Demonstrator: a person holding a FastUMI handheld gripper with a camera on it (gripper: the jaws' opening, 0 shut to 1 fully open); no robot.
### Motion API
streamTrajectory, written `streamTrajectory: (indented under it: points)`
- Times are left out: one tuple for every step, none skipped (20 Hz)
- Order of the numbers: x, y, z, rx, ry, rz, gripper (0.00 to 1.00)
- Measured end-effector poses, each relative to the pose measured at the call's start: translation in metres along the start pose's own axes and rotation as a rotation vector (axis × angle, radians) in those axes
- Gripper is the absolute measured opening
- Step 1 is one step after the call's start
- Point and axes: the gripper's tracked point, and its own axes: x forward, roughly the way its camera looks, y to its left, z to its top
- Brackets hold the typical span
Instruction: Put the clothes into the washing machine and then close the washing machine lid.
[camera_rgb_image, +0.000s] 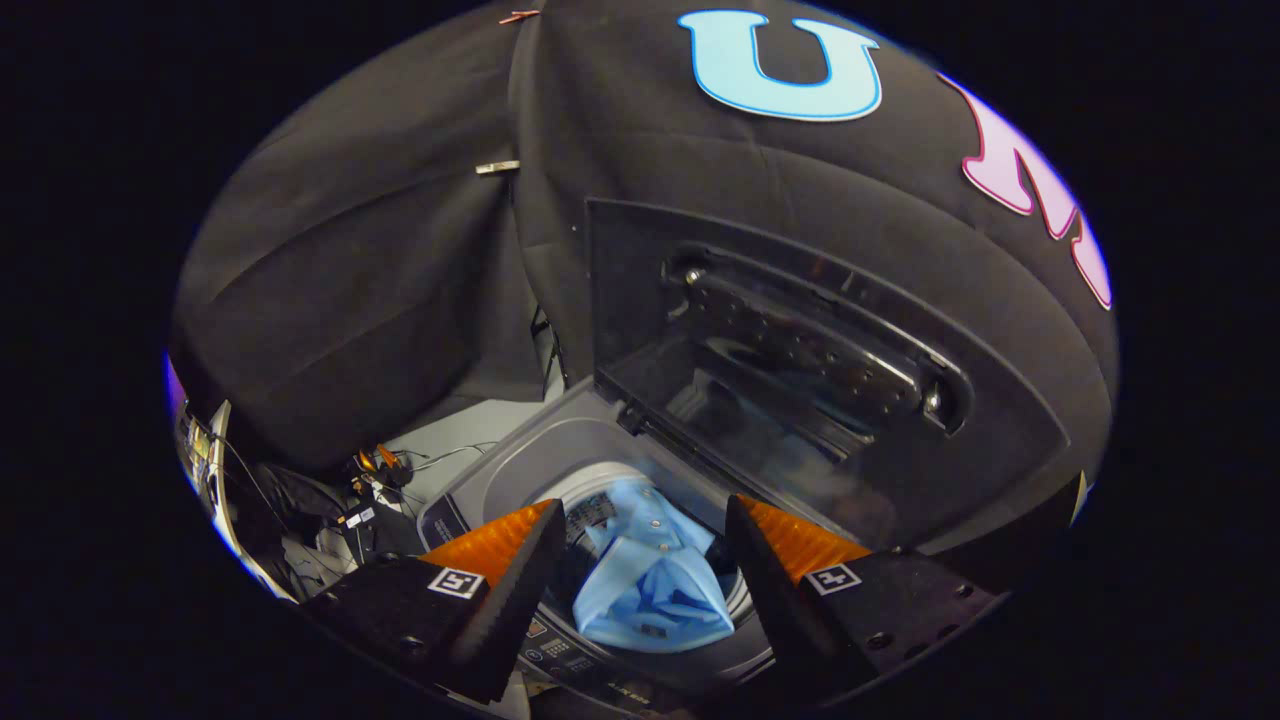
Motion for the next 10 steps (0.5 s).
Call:
streamTrajectory:
  points:
    - [-0.005,0.005,0.009,0.000,-0.029,0.017,1.00]
    - [-0.009,0.010,0.019,0.000,-0.067,0.033,1.00]
    - [-0.015,0.013,0.030,-0.001,-0.114,0.049,1.00]
    - [-0.021,0.016,0.043,-0.004,-0.166,0.062,1.00]
    - [-0.027,0.017,0.055,-0.009,-0.224,0.069,1.00]
    - [-0.034,0.017,0.066,-0.016,-0.280,0.069,1.00]
    - [-0.041,0.015,0.074,-0.023,-0.329,0.063,1.00]
    - [-0.046,0.013,0.081,-0.028,-0.369,0.053,1.00]
    - [-0.052,0.010,0.090,-0.024,-0.407,0.042,1.00]
    - [-0.058,0.006,0.098,-0.011,-0.443,0.032,1.00]
